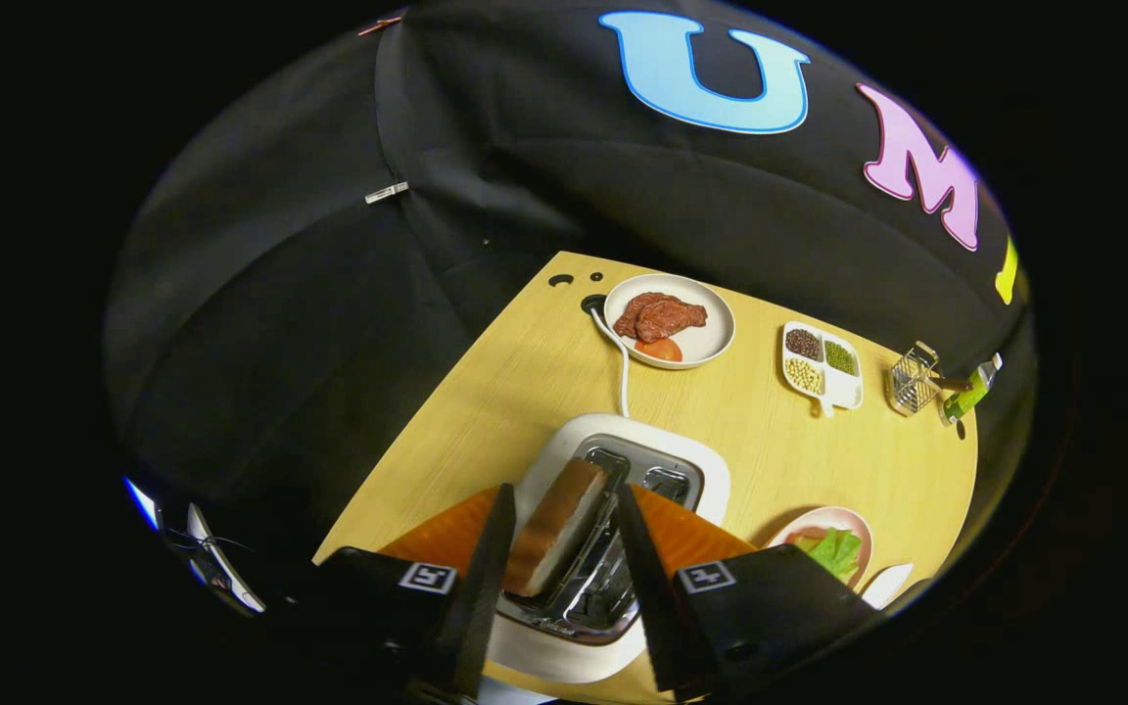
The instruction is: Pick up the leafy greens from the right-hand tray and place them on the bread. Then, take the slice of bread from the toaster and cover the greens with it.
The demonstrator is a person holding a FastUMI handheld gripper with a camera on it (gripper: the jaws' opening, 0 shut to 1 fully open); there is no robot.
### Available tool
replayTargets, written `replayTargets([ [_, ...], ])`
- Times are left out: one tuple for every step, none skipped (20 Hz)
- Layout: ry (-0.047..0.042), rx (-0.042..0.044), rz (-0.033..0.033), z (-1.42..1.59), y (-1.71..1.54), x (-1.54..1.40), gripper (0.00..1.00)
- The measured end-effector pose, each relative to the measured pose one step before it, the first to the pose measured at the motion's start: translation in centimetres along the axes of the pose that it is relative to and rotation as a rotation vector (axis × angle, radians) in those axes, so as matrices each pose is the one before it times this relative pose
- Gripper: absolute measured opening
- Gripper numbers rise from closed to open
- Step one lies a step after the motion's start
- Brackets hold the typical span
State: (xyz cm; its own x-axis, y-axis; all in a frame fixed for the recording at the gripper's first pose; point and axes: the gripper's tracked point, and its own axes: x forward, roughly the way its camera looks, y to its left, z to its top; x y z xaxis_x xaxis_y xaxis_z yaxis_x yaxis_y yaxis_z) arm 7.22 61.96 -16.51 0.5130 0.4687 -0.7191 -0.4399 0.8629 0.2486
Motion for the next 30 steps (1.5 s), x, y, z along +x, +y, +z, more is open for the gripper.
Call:
replayTargets([
  [0.00963,0.01307,0.00546,-0.254,0.263,0.102,0.58],
  [0.00216,0.02234,0.00155,-0.102,0.094,-0.120,0.40],
  [-0.00599,0.02793,-0.03711,0.011,-0.757,-0.368,0.29],
  [-0.00267,0.01515,-0.01605,0.005,-0.422,-0.049,0.18],
  [0.00407,0.01535,-0.01017,-0.123,-0.268,-0.172,0.17],
  [0.00880,0.01169,0.00069,-0.097,-0.036,-0.217,0.15],
  [0.00531,0.00768,0.00377,-0.012,0.159,-0.187,0.15],
  [-0.00484,0.00994,0.00509,0.260,0.001,-0.451,0.15],
  [-0.01015,0.01028,0.00981,0.322,0.116,-0.640,0.13],
  [-0.00784,0.00705,0.01074,0.405,0.218,-0.518,0.12],
  [-0.01021,0.00501,0.01349,0.435,0.166,-0.664,0.12],
  [-0.01180,0.00111,0.01349,0.532,0.023,-0.738,0.12],
  [-0.01501,0.00034,0.01355,0.677,0.036,-0.828,0.12],
  [-0.01848,0.00086,0.01277,0.684,-0.034,-0.947,0.12],
  [-0.01761,0.00063,0.01091,0.770,-0.236,-0.882,0.12],
  [-0.01856,0.00473,0.01362,0.647,-0.212,-0.946,0.12],
  [-0.01759,0.00727,0.01386,0.667,-0.324,-0.948,0.12],
  [-0.01795,0.00688,0.00848,0.660,-0.419,-1.005,0.12],
  [-0.01774,0.00139,0.00358,0.641,-0.792,-1.027,0.12],
  [-0.01543,-0.00143,0.00119,0.643,-0.955,-0.999,0.12],
  [-0.01725,-0.00012,0.00435,0.532,-0.926,-0.994,0.12],
  [-0.01206,-0.00173,-0.00131,0.367,-1.244,-0.928,0.12],
  [-0.00464,0.00006,-0.00659,0.158,-1.312,-0.634,0.12],
  [-0.00514,0.00013,-0.01570,0.049,-1.698,-0.695,0.12],
  [-0.00153,0.00148,-0.01892,-0.065,-1.858,-0.568,0.12],
  [-0.00094,0.00004,-0.01702,-0.275,-1.824,-0.445,0.12],
  [-0.00119,0.00730,-0.01942,-0.207,-1.782,-0.300,0.12],
  [-0.00321,0.01142,-0.00680,-0.353,-1.673,-0.202,0.12],
  [-0.00007,0.00723,-0.01197,-0.422,-1.375,-0.283,0.12],
  [0.00633,0.00376,-0.01355,-0.727,-1.836,-0.128,0.12],
])
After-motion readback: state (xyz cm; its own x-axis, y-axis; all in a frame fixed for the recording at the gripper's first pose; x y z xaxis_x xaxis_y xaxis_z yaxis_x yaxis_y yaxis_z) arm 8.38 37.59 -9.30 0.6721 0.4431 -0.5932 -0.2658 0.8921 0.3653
